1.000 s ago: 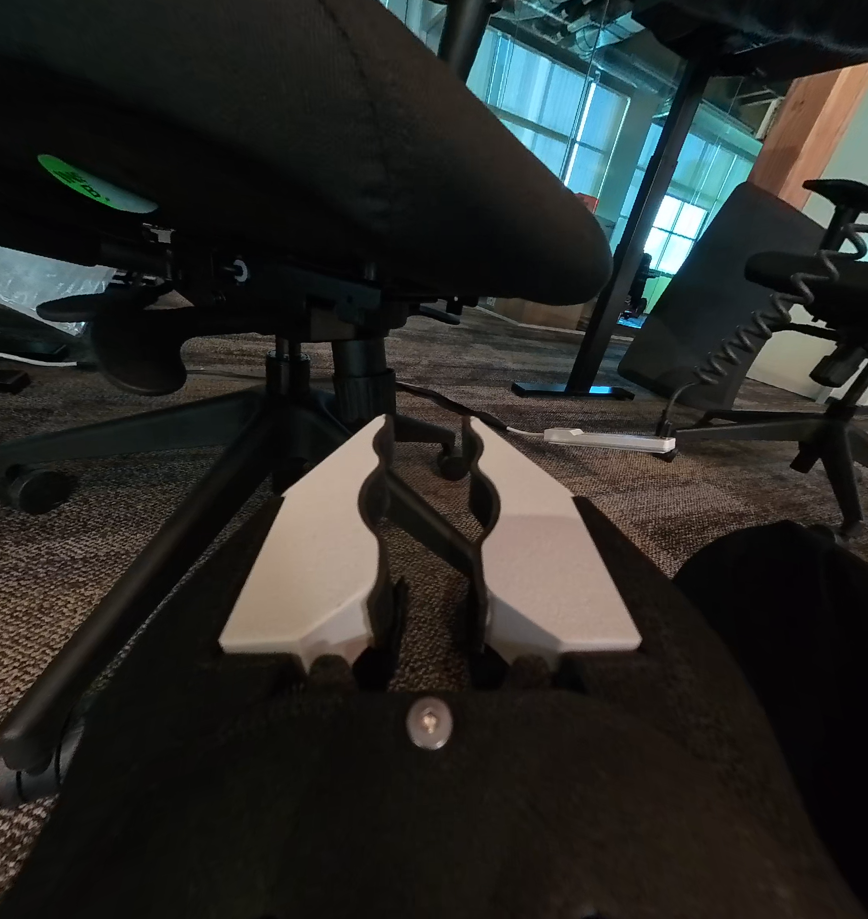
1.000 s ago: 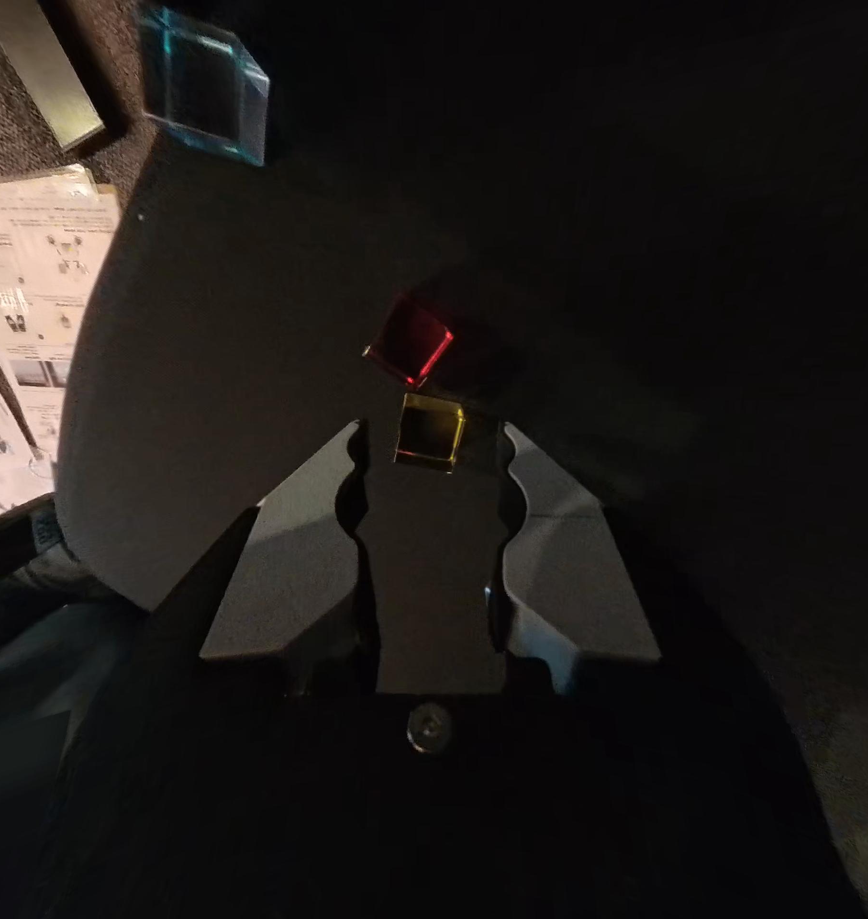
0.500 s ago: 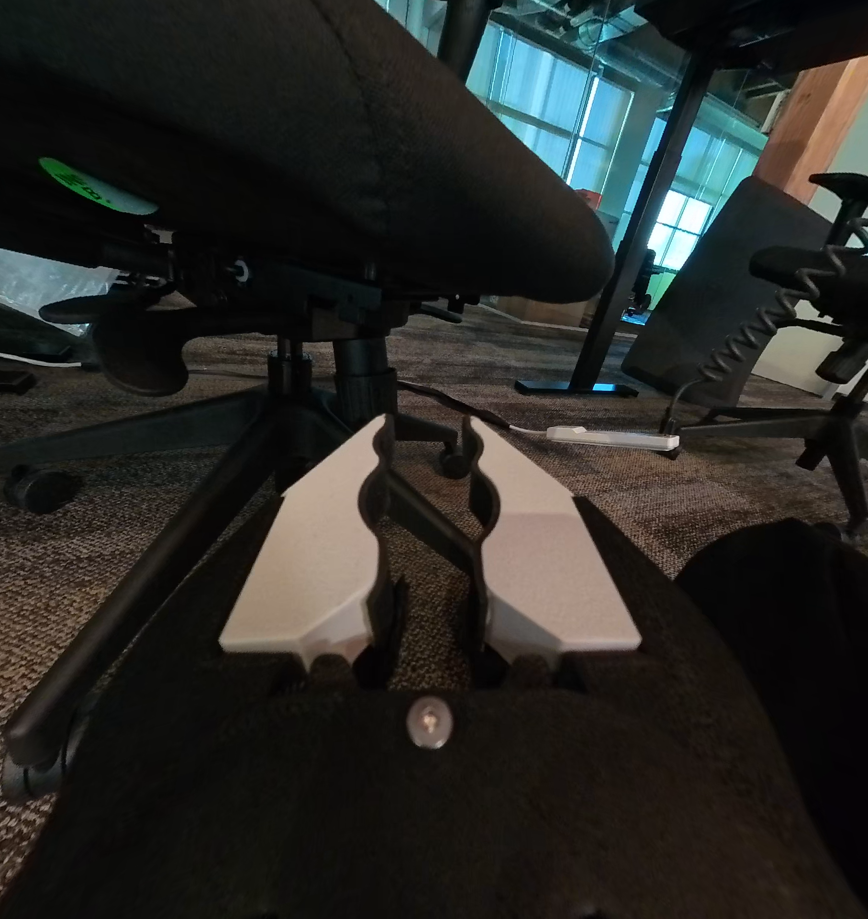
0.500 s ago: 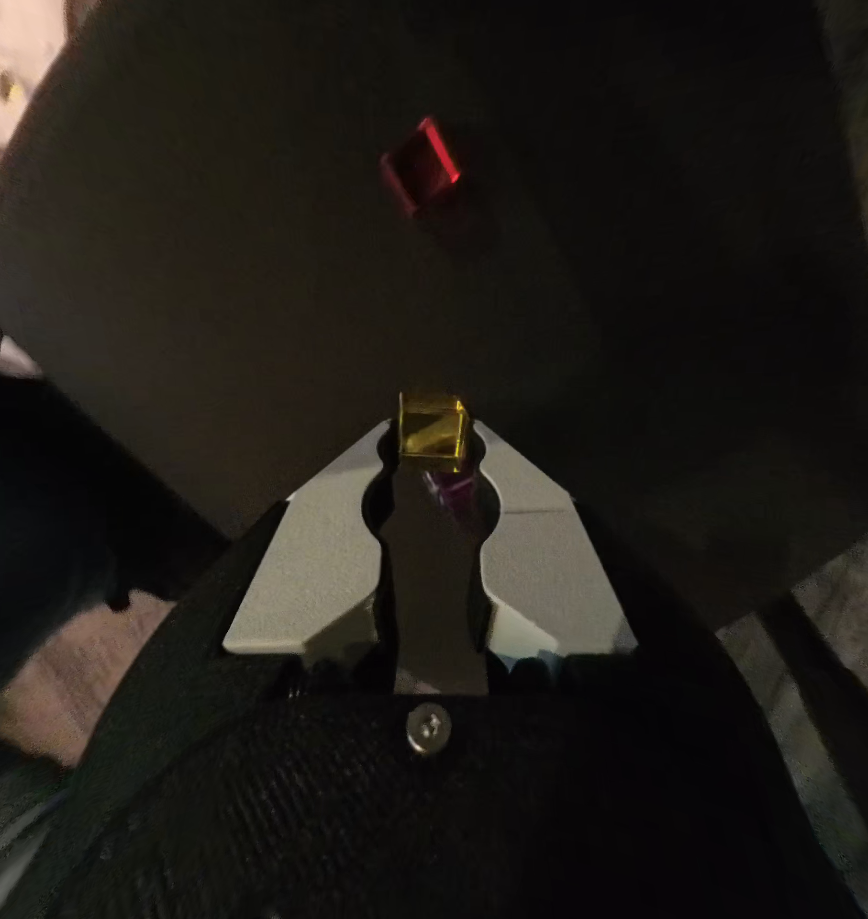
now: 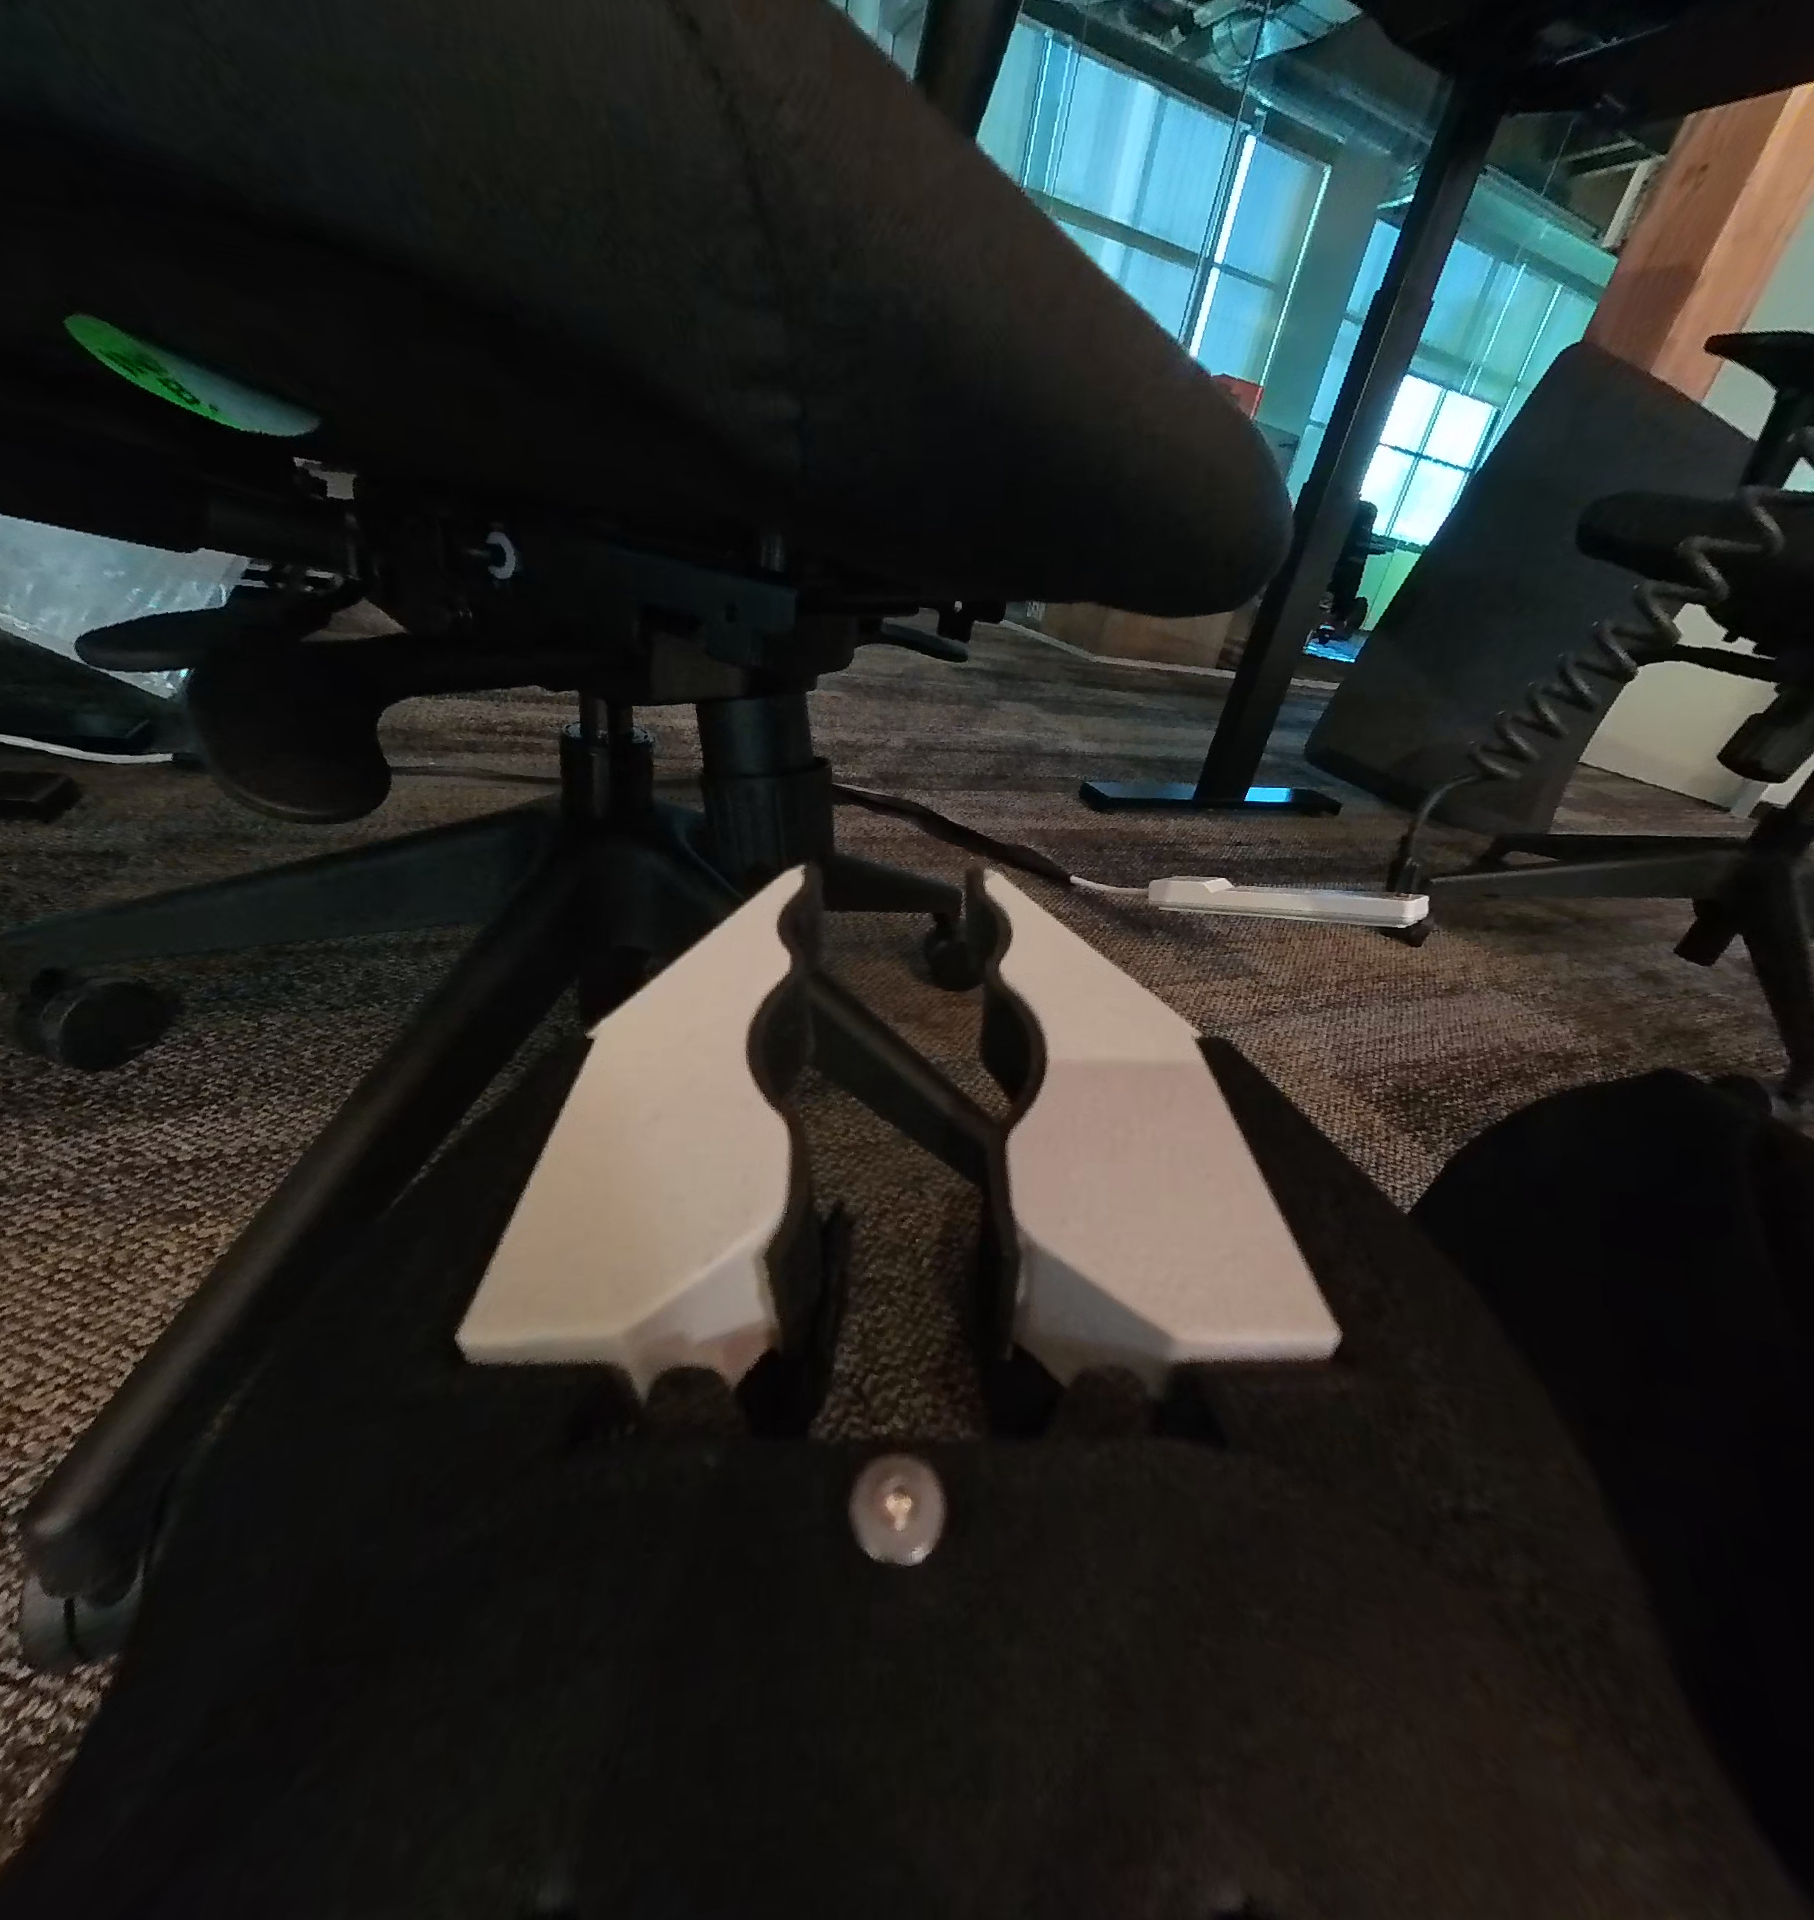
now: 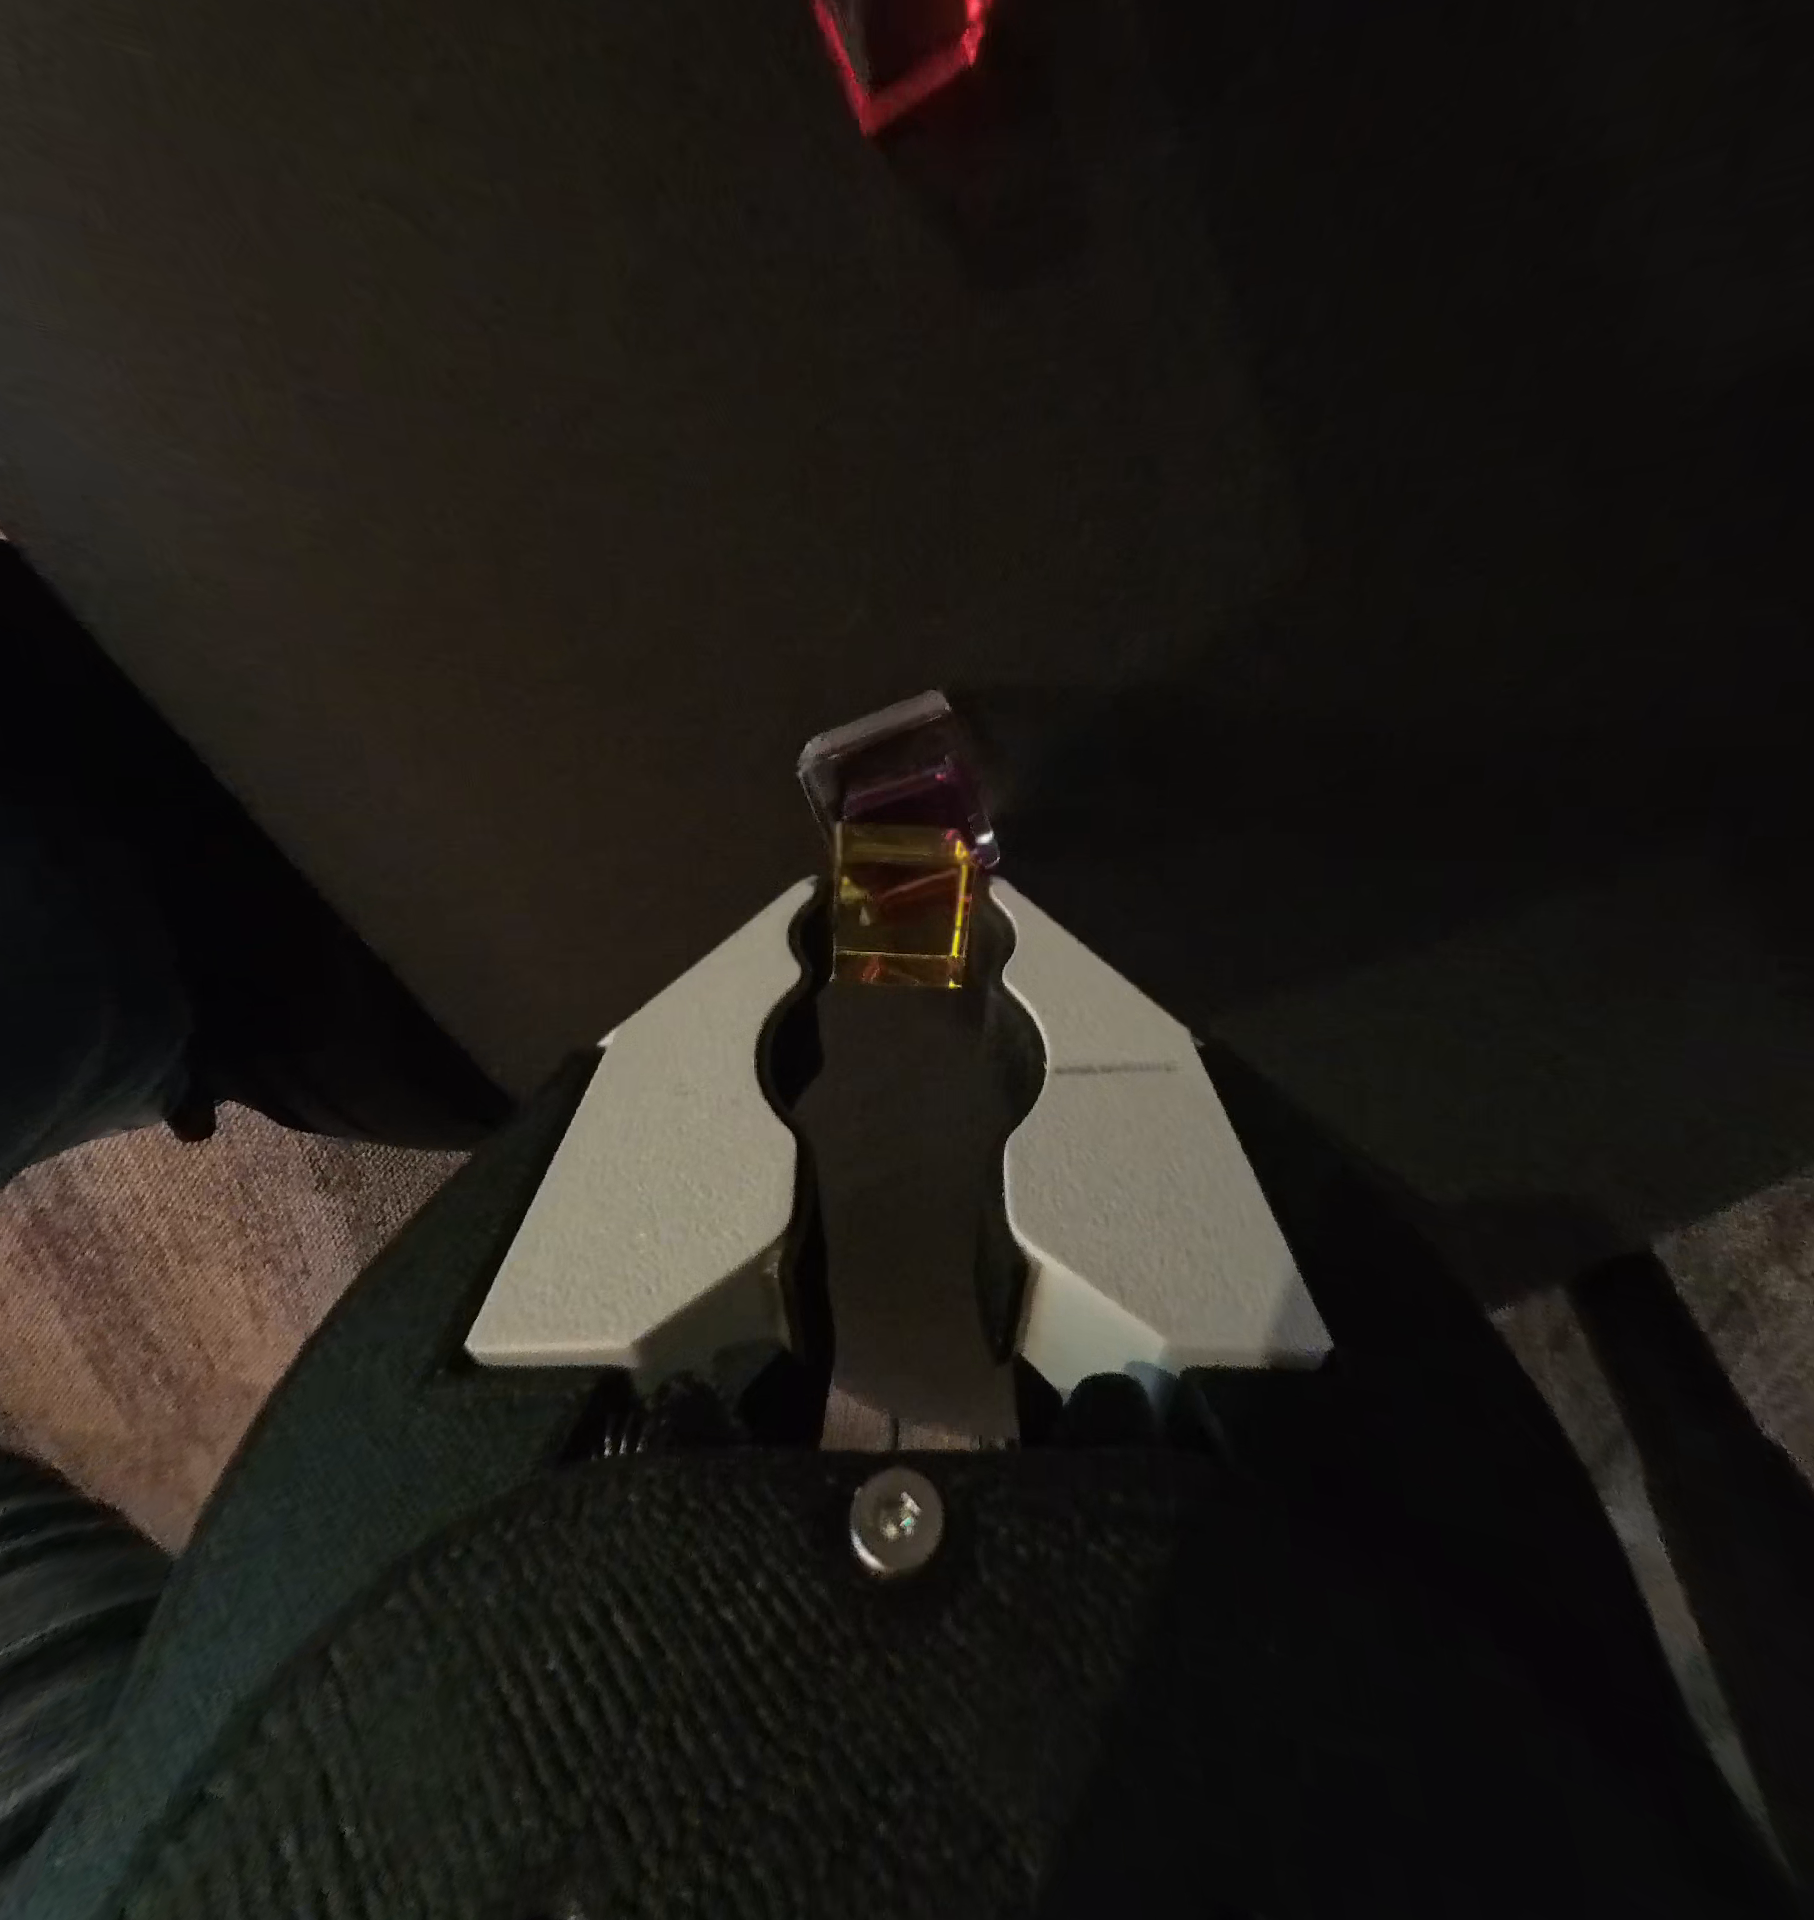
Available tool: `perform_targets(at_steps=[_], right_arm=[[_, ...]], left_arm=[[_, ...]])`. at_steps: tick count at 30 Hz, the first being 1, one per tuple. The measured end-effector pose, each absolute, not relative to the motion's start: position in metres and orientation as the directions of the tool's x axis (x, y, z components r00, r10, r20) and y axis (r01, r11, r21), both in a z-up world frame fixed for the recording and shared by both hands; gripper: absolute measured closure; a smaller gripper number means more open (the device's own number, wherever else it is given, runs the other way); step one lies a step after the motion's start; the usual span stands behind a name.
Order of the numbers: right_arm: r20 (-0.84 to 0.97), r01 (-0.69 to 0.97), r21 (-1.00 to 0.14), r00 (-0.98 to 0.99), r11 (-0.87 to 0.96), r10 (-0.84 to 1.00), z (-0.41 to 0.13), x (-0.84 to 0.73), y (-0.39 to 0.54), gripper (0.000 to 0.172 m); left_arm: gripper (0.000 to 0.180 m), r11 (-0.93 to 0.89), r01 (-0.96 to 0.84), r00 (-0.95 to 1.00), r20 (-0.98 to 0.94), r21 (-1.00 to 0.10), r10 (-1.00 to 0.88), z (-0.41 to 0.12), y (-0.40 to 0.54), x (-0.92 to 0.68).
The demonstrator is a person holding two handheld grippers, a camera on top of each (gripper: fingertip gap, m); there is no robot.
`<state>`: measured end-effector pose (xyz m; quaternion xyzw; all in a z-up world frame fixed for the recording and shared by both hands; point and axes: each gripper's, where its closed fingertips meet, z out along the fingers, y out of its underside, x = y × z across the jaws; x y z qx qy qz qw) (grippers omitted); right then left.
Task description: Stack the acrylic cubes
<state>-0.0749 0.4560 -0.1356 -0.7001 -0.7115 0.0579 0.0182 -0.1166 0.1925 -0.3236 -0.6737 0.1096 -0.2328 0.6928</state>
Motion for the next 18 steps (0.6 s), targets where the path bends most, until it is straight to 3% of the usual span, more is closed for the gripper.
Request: perform_targets(at_steps=[9,11,15,18], right_arm=[[-0.057,0.995,-0.094,0.009,-0.014,0.998,-0.135,-0.08,0.451,0.146],[-0.046,0.993,-0.113,0.023,-0.028,0.999,-0.132,-0.083,0.45,0.138],[0.016,0.965,-0.261,0.036,-0.031,0.999,-0.114,-0.104,0.449,0.113],[0.114,0.88,-0.473,0.025,0.033,0.993,-0.096,-0.13,0.435,0.104]], left_arm=[[0.154,-0.012,0.169,0.869,0.155,-0.986,-0.47,-0.323,0.192,-0.116],[0.154,-0.008,0.165,0.87,0.149,-0.986,-0.469,-0.323,0.192,-0.117],[0.154,-0.008,0.141,0.877,0.128,-0.99,-0.464,-0.325,0.192,-0.116],[0.154,0.0,0.09,0.887,0.08,-0.996,-0.455,-0.326,0.192,-0.113]])
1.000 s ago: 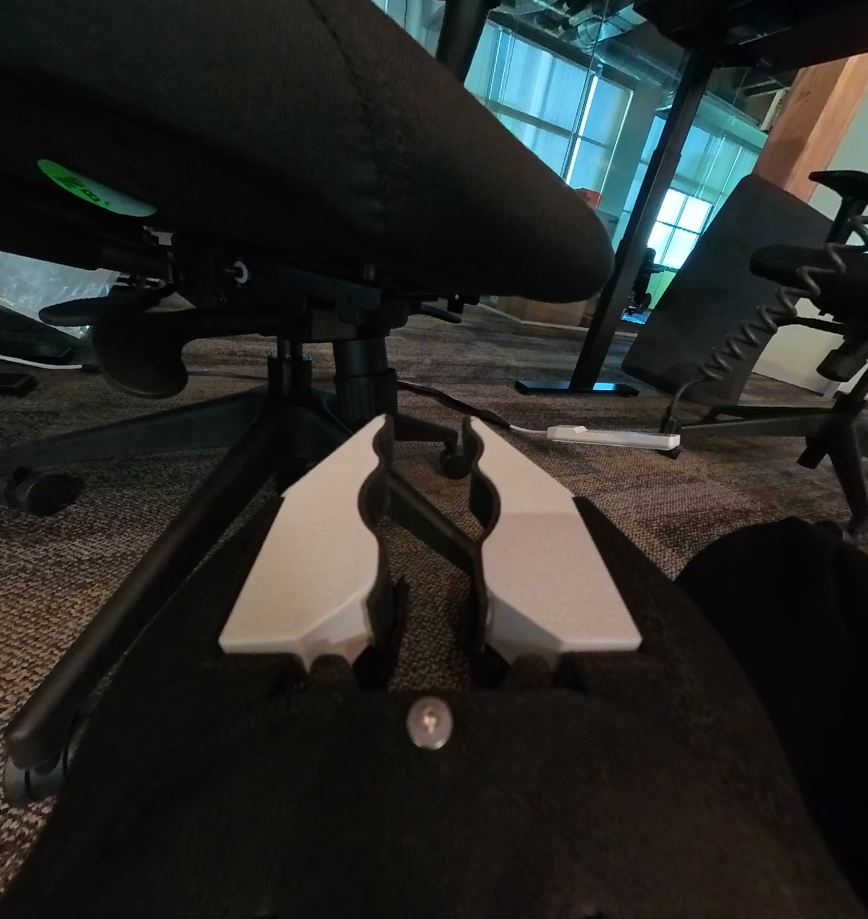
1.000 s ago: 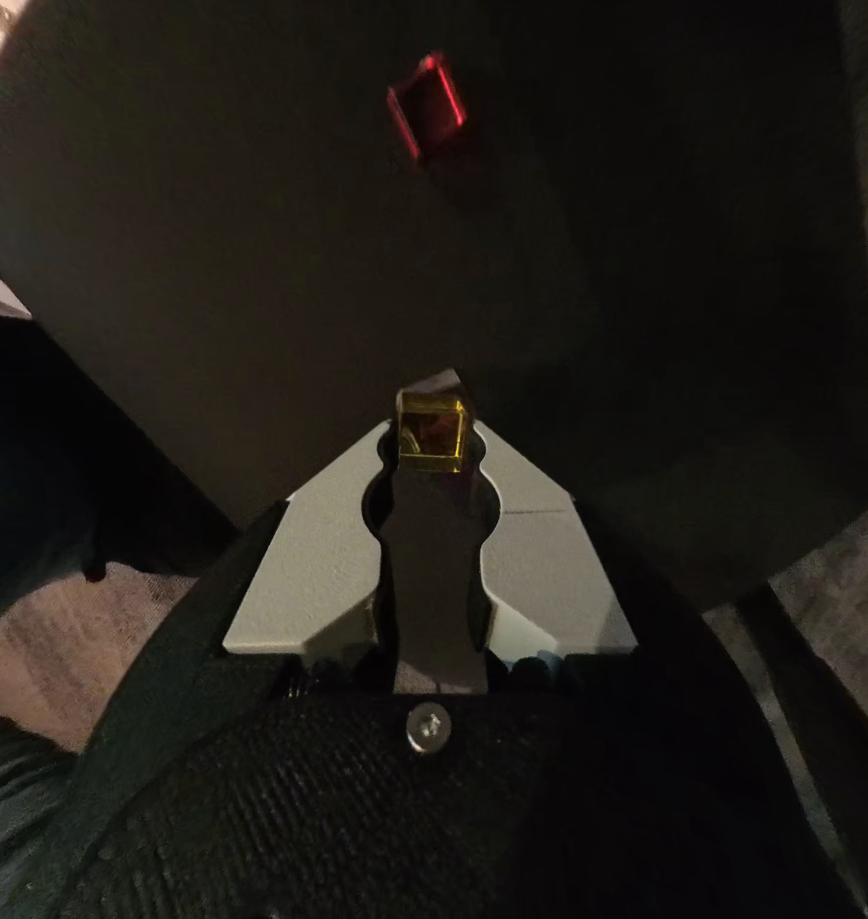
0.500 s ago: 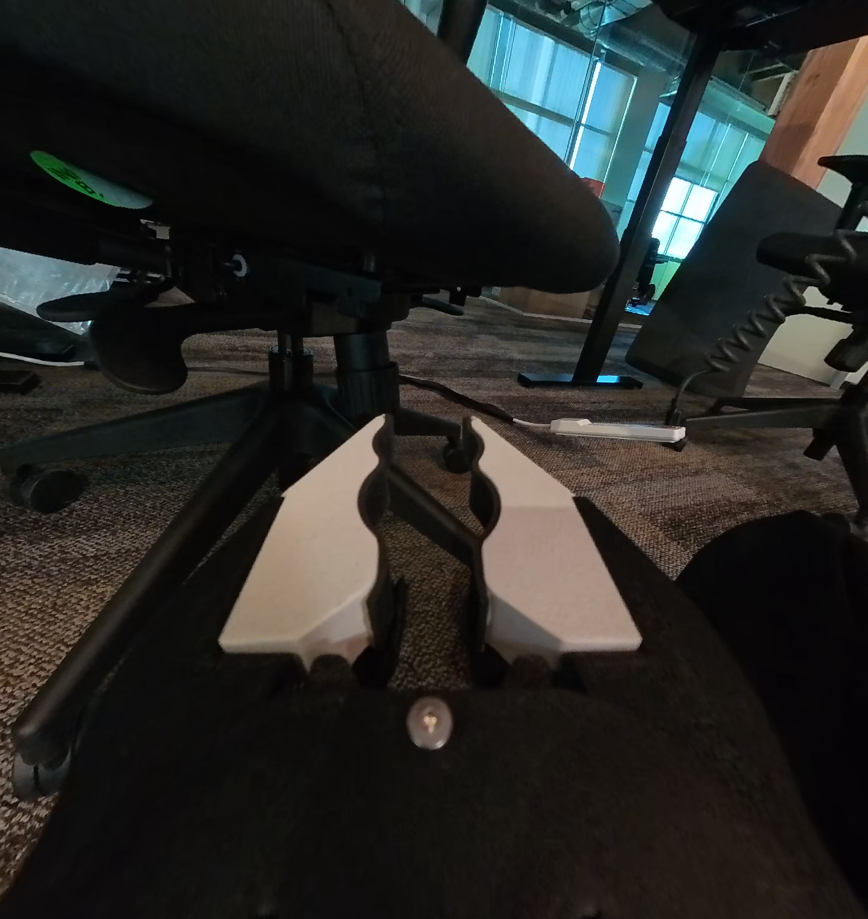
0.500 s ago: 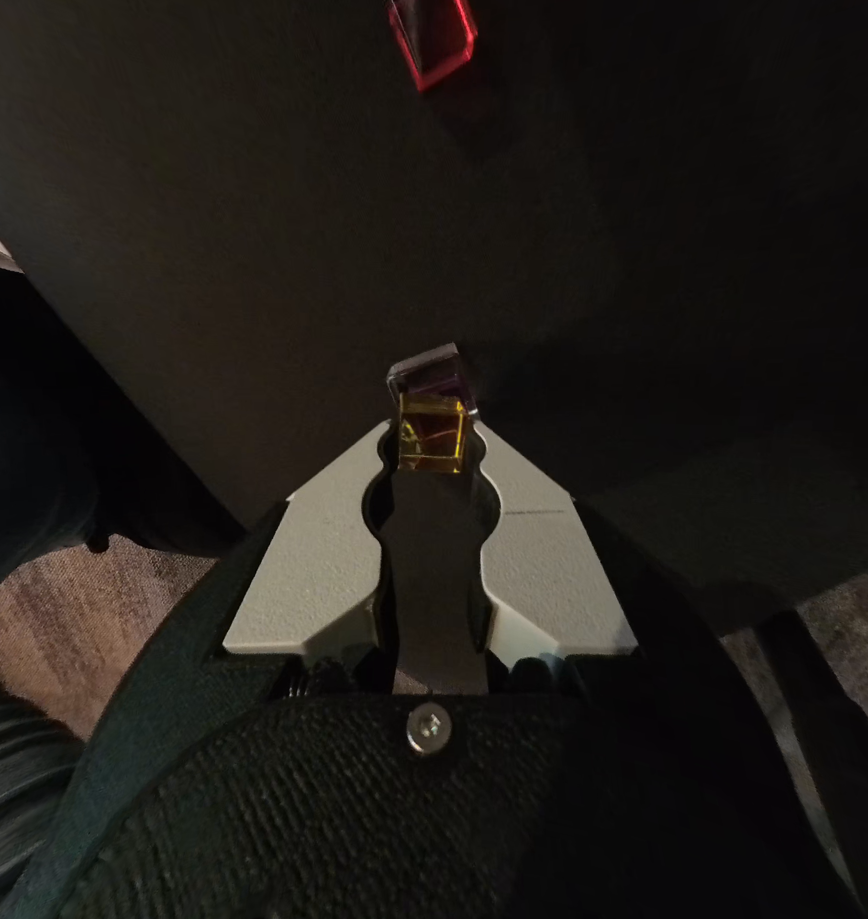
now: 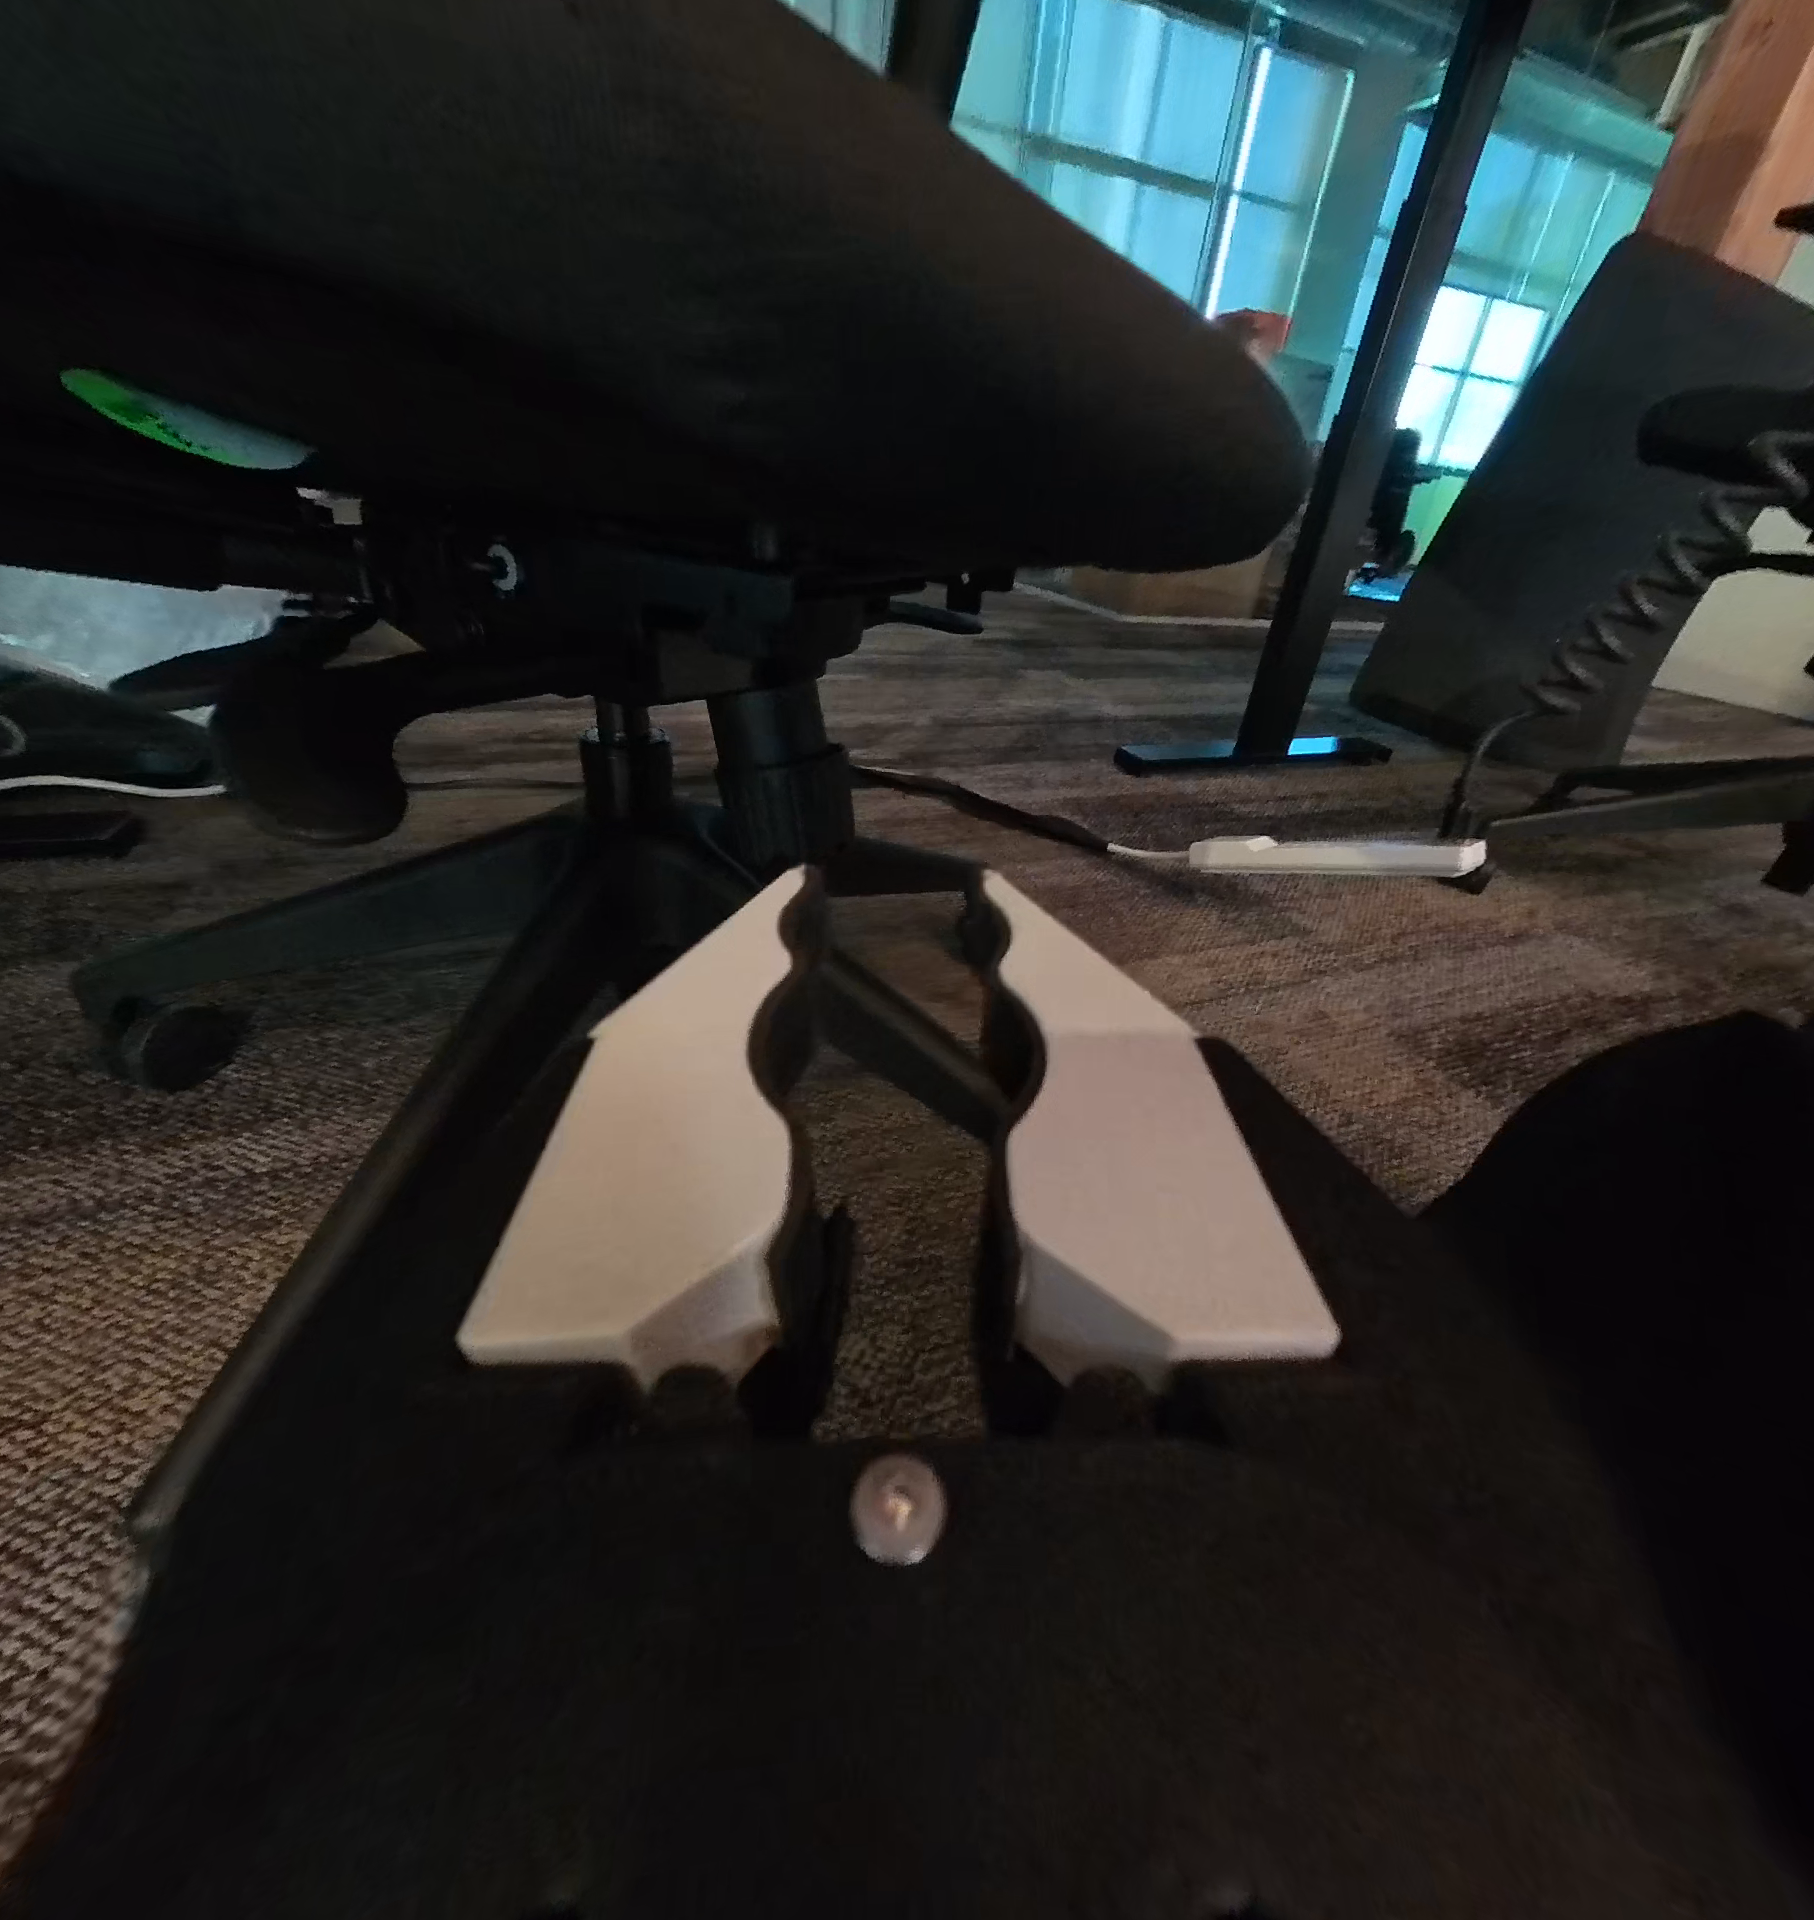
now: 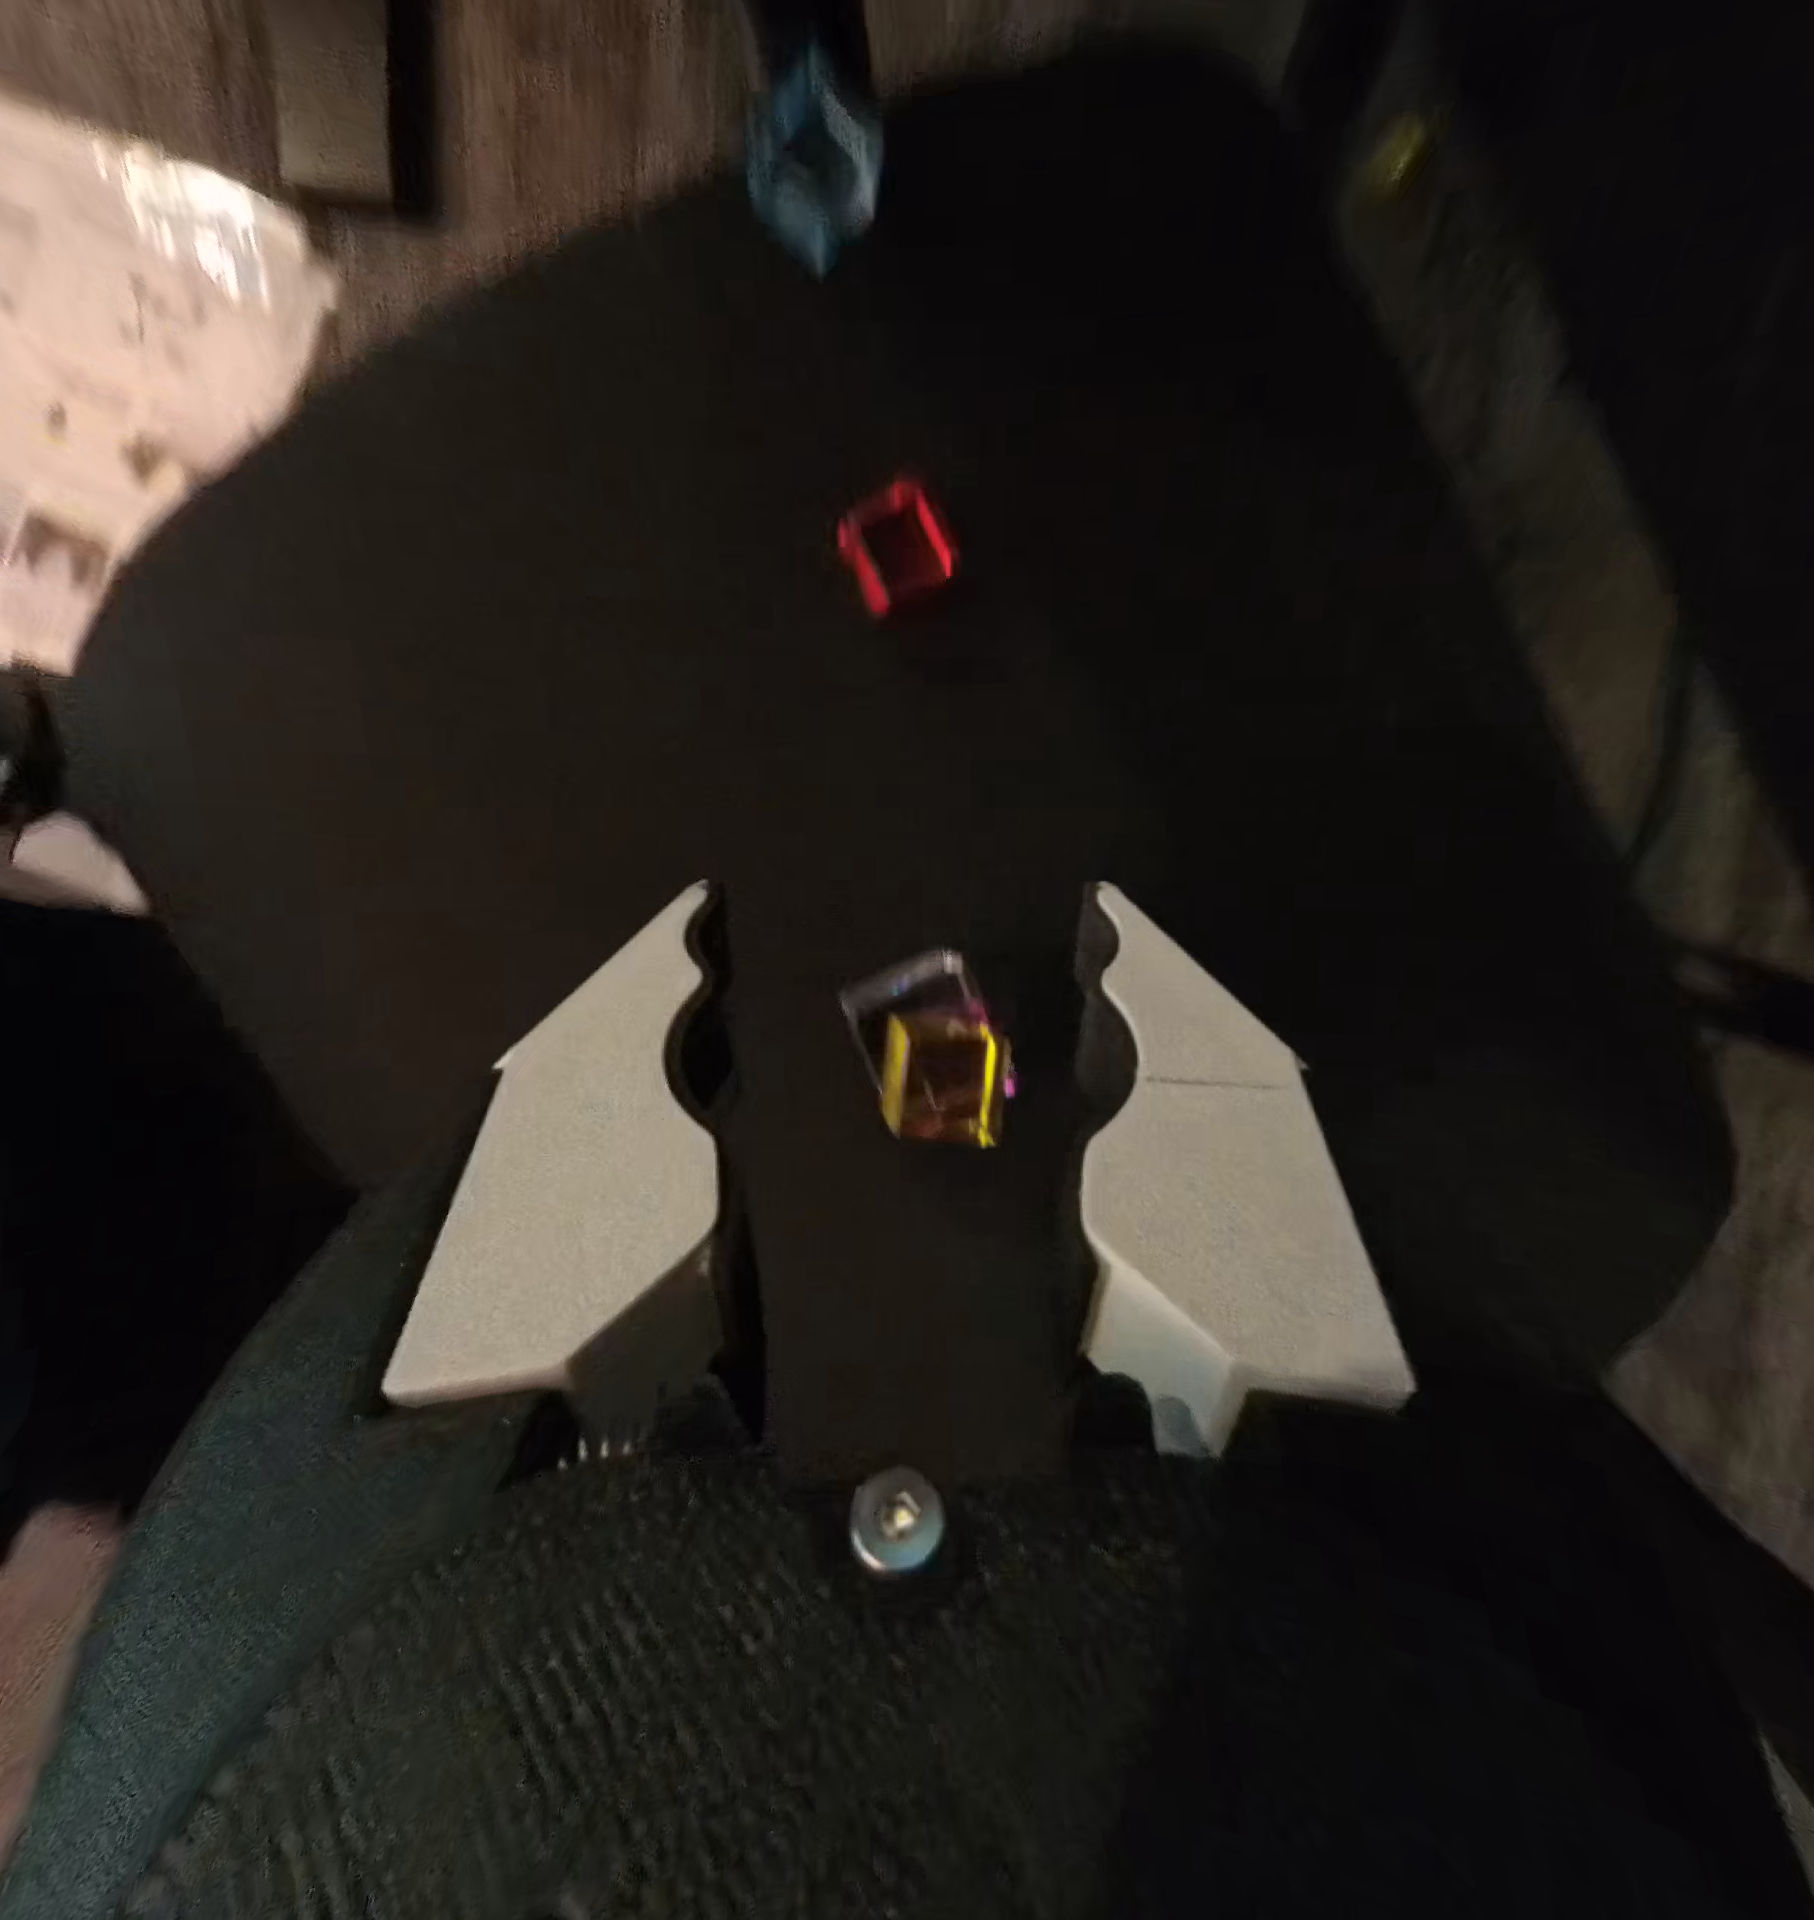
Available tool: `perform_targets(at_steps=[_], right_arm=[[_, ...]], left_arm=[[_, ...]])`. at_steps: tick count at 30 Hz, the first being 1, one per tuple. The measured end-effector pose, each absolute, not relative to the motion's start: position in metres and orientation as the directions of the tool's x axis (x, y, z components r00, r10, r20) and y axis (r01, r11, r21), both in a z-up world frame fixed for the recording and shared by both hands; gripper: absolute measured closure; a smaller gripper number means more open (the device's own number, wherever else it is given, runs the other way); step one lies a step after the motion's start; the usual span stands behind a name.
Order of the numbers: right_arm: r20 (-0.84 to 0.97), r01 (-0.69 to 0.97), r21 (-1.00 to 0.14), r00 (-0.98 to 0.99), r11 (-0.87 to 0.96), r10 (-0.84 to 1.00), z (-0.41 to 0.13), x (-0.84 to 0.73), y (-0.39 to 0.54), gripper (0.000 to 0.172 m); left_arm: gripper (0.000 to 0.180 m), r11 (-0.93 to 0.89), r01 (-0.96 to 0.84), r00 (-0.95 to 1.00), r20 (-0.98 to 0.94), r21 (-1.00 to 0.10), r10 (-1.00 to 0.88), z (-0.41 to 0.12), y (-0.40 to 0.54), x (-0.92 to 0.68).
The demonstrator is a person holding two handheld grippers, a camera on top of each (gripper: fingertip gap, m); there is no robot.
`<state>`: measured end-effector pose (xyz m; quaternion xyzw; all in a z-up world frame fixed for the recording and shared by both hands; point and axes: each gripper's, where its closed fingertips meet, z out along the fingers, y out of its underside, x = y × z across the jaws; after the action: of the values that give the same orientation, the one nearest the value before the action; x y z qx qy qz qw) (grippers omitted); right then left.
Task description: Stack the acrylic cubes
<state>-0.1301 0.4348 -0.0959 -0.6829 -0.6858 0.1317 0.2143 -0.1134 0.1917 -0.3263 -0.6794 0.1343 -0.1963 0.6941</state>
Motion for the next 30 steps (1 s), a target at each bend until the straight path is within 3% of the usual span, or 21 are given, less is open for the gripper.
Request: perform_targets(at_steps=[3,6,9,12,17,19,21,24,28,30], right_arm=[[0.198,0.664,-0.733,-0.002,0.149,0.98,-0.072,-0.145,0.392,0.104],[0.193,0.286,-0.941,0.018,0.18,0.981,-0.045,-0.13,0.329,0.106],[0.101,-0.126,-0.986,0.086,0.111,0.991,-0.031,-0.081,0.276,0.116],[0.029,-0.356,-0.929,0.198,0.099,0.98,-0.05,-0.023,0.252,0.12],[-0.005,-0.431,-0.839,0.618,0.334,0.786,-0.112,0.075,0.262,0.105],[-0.01,-0.392,-0.804,0.76,0.447,0.65,-0.139,0.11,0.264,0.103],[0.004,-0.299,-0.782,0.875,0.546,0.484,-0.164,0.14,0.267,0.091],[-0.023,-0.237,-0.738,0.945,0.631,0.327,-0.18,0.173,0.265,0.083],[-0.013,-0.215,-0.713,0.956,0.668,0.293,-0.18,0.177,0.262,0.068],[0.027,-0.174,-0.719,0.961,0.673,0.277,-0.182,0.172,0.262,0.066]], left_arm=[[0.155,0.019,0.06,0.892,0.045,-0.998,-0.451,-0.324,0.19,-0.112],[0.155,0.03,0.07,0.891,0.049,-0.997,-0.452,-0.321,0.188,-0.113],[0.155,0.034,0.084,0.89,0.06,-0.996,-0.453,-0.319,0.188,-0.113],[0.155,0.03,0.076,0.892,0.055,-0.997,-0.448,-0.321,0.187,-0.113],[0.155,0.005,0.05,0.896,0.043,-0.999,-0.442,-0.327,0.19,-0.111],[0.154,0.005,0.035,0.896,0.029,-0.999,-0.444,-0.327,0.189,-0.108],[0.152,0.029,0.006,0.895,-0.007,-1.0,-0.445,-0.323,0.186,-0.103],[0.138,0.126,-0.078,0.91,-0.122,-0.989,-0.396,-0.311,0.18,-0.098],[0.098,0.357,-0.182,0.961,-0.244,-0.916,-0.134,-0.258,0.166,-0.107],[0.096,0.442,-0.175,0.976,-0.214,-0.88,-0.039,-0.218,0.153,-0.109]])
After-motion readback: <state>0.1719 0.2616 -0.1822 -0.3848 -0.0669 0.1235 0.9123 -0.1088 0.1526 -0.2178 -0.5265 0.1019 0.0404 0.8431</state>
